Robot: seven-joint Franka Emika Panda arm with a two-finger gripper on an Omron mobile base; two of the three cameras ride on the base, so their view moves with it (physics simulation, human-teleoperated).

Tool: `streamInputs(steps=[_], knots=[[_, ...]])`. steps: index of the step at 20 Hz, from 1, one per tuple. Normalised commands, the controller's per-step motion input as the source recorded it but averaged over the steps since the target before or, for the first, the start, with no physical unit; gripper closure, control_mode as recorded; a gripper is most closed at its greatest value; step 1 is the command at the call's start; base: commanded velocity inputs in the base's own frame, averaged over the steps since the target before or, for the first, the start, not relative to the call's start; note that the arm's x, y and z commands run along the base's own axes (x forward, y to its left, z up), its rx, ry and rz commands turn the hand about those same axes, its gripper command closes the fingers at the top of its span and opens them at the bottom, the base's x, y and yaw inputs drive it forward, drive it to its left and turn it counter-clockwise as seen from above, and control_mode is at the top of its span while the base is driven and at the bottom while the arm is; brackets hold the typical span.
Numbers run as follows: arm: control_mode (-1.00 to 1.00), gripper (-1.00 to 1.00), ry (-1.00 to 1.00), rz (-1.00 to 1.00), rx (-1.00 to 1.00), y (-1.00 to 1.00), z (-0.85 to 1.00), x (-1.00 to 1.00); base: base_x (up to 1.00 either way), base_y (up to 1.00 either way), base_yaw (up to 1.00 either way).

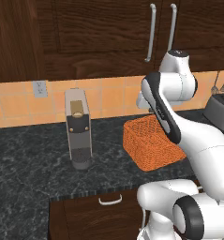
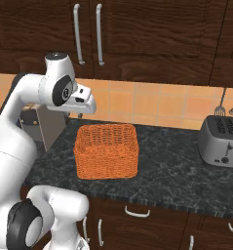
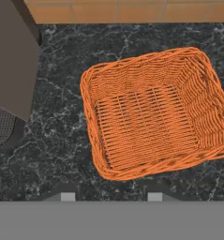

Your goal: Open the cabinet, pick up the bread from the cabinet and place it in the basket. Then move the basket to the dining counter.

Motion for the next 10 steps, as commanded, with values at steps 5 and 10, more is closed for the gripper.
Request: streamInputs(steps=[5, 10], knots=[[-1.0, -1.0, 0.02, 0.02, -0.01, -0.06, -0.01, 0.04, 0.0, 0.0, 0.0], [-1.0, -1.0, -0.51, 0.02, -0.1, 0.0, 0.78, -0.35, 0.0, 0.0, 0.0]])
